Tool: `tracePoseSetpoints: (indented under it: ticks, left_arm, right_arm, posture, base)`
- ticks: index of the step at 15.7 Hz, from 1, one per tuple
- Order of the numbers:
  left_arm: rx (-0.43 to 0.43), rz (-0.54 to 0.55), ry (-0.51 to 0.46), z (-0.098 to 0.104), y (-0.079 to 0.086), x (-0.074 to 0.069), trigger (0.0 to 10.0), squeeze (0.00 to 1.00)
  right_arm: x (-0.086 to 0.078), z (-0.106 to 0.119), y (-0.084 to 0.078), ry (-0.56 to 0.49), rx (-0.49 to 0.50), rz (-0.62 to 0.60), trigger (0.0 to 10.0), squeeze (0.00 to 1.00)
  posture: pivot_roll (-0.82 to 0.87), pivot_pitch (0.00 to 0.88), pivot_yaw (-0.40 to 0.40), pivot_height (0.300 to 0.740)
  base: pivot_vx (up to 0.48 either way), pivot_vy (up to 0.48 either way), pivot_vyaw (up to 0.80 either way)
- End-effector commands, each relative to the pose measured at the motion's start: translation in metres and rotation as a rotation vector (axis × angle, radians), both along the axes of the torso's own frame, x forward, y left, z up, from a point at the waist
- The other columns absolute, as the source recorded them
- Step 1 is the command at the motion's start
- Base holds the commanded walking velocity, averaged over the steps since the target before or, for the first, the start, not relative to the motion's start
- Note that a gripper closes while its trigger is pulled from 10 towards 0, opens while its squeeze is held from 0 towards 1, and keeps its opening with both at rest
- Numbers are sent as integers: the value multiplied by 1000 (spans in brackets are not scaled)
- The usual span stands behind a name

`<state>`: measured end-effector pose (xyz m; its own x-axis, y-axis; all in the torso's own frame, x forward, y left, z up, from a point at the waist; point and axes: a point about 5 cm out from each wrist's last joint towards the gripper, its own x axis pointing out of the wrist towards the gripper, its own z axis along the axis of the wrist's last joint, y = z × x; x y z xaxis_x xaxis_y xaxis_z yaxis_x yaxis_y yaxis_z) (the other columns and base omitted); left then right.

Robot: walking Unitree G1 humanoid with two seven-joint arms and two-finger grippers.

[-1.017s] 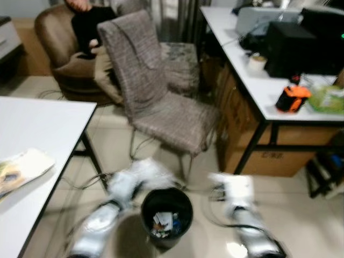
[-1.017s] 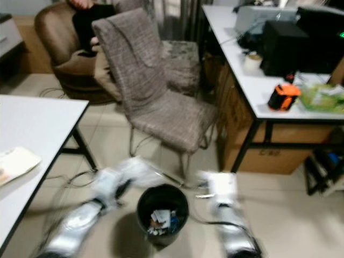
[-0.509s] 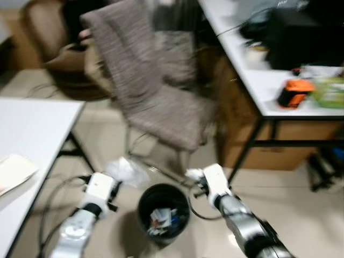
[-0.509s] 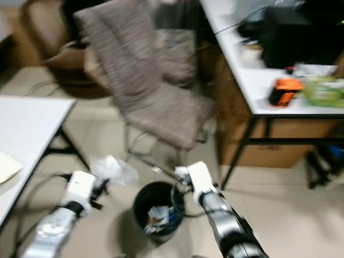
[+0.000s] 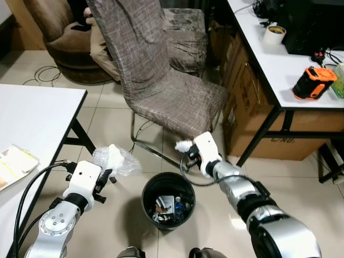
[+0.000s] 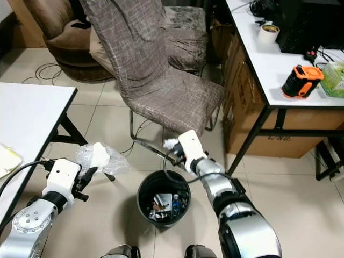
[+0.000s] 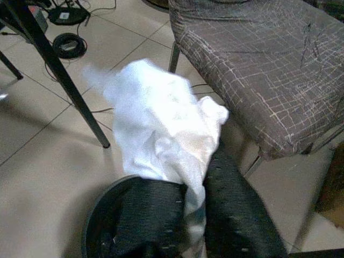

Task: Picking trash to rubbish bin

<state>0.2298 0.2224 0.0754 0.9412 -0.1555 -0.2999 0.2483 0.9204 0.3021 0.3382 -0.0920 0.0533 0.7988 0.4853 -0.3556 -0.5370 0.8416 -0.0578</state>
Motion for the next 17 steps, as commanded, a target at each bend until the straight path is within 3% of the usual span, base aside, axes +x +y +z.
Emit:
tracePoseSetpoints:
  ticks: [1, 5, 17]
  left_arm:
    - [5, -13, 10, 1, -2, -2, 10000, 0]
    - [-1, -9, 11, 3, -5, 4, 10000, 0]
    - [-5, 0, 3, 4, -7, 10, 10000, 0]
  right_arm:
    - [0, -1, 0, 17, 16, 2, 10000, 1000]
    - [2, 4, 3, 10, 68, 27, 10000, 1000]
    - [3, 5, 0, 27, 60, 52, 10000, 1000]
  posture:
    - [74, 168, -10, 740]
    - [76, 155, -8, 740]
    - [80, 125, -18, 740]
  base:
    - [0, 0, 0]
    - [0, 0, 0]
    - [0, 0, 0]
